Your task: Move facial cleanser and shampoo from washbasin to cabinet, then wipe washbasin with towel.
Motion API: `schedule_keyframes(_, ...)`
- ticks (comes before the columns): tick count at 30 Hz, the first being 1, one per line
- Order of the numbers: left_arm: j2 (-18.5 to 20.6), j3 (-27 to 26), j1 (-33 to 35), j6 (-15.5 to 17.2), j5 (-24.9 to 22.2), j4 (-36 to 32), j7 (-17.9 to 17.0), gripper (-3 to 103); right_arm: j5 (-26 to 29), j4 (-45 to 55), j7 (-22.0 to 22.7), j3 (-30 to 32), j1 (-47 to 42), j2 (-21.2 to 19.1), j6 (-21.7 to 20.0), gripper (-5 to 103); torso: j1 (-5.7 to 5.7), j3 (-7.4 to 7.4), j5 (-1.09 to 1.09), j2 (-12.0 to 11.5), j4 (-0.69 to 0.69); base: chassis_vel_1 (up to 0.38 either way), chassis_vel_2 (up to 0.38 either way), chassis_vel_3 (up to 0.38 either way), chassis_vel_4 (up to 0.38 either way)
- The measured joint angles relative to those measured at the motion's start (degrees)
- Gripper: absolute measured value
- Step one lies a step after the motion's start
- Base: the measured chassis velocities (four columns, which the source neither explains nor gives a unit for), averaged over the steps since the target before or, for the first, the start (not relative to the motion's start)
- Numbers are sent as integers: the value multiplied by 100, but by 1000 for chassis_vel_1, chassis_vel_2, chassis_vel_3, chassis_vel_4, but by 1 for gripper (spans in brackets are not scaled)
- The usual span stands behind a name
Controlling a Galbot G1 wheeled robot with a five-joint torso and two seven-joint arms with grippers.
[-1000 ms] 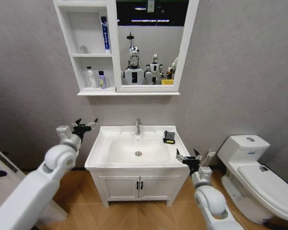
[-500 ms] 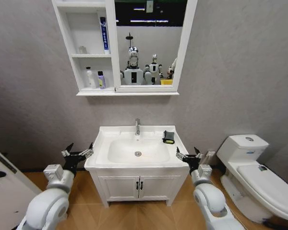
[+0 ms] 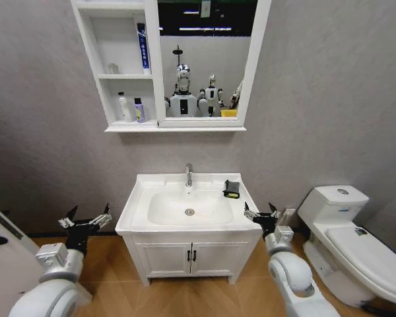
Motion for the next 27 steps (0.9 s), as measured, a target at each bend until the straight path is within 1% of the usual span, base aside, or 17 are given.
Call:
schedule_keyframes(2,-61,-2,35,37,23,3,-13,100,18,0,-2,-13,29,-1,-2,100,0,0,-1,0,1,0,0,0,0)
schedule_keyframes(11,-64,12,22,46,27,24,-19,100,-22,84,-2,-39,-8,43,-23,100,0,0,-1,0,0,0,0,0,0)
schedule_keyframes(16,-59,21,13,47,24,30,-21,100,-216,144,-175,-26,-47,85,-82,100,0,0,-1,0,0,0,0,0,0)
schedule_keyframes(27,-54,30,5,48,19,34,-25,100,-294,230,-225,-60,-112,161,-64,100,-1,-1,-1,0,0,0,0,0,0)
